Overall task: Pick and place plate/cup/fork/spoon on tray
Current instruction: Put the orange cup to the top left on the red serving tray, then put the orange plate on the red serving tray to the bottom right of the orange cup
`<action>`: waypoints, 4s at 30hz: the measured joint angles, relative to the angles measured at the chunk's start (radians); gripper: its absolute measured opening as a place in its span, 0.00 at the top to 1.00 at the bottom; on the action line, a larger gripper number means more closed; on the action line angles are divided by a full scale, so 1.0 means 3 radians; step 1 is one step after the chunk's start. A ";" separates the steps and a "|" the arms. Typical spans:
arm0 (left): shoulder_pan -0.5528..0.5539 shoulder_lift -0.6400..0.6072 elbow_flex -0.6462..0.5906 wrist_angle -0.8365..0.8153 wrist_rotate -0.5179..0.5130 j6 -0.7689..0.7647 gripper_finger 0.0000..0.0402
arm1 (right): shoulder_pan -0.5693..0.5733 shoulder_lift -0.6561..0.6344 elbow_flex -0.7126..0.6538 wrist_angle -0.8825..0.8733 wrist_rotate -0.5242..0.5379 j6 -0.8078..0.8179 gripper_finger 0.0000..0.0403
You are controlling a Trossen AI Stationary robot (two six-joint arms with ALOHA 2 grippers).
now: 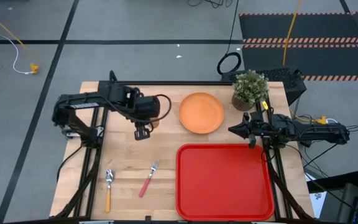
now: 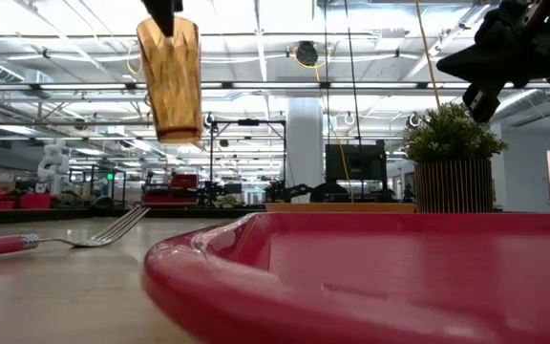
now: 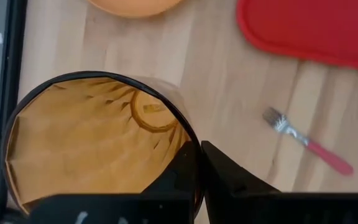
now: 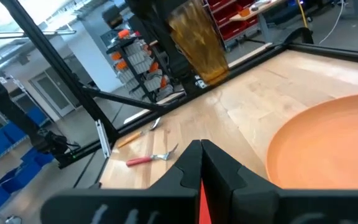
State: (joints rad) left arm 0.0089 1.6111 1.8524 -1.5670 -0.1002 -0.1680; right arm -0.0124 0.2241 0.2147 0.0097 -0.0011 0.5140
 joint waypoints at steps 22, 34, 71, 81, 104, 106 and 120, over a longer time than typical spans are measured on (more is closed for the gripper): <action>-0.0653 0.1426 0.1671 0.0066 0.0204 -0.0149 0.98 | 0.0000 -0.0004 0.0005 -0.0056 -0.0417 0.0088 1.00; -0.0868 0.1702 0.1674 0.0308 0.0172 -0.0046 0.98 | 0.0000 -0.0008 0.0006 -0.0147 -0.0542 0.0080 1.00; -0.0857 0.2230 0.1670 0.0646 0.0064 0.0203 0.90 | 0.0000 -0.0033 0.0007 -0.0135 -0.0628 0.0345 1.00; -0.0857 0.2230 0.1670 0.0727 0.0059 0.0001 0.63 | 0.0000 -0.0033 0.0006 -0.0135 -0.0628 0.0350 1.00; -0.0828 0.1619 0.1673 0.0602 -0.0028 -0.0427 0.55 | -0.0005 0.1022 0.0832 -0.0413 -0.0609 0.0212 1.00; -0.0801 0.1540 0.1673 0.0604 -0.0096 -0.0465 0.57 | -0.0022 0.1257 0.1009 -0.0595 -0.0607 0.0134 1.00; -0.0679 0.0920 0.1672 0.0565 -0.0762 -0.0519 0.73 | -0.0355 0.2558 0.1812 -0.1146 -0.0518 -0.0457 0.92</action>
State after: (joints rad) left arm -0.1947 1.8871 2.3539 -1.3975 -0.3288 -0.3236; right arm -0.1188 0.9915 0.7585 -0.3340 -0.1566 0.3770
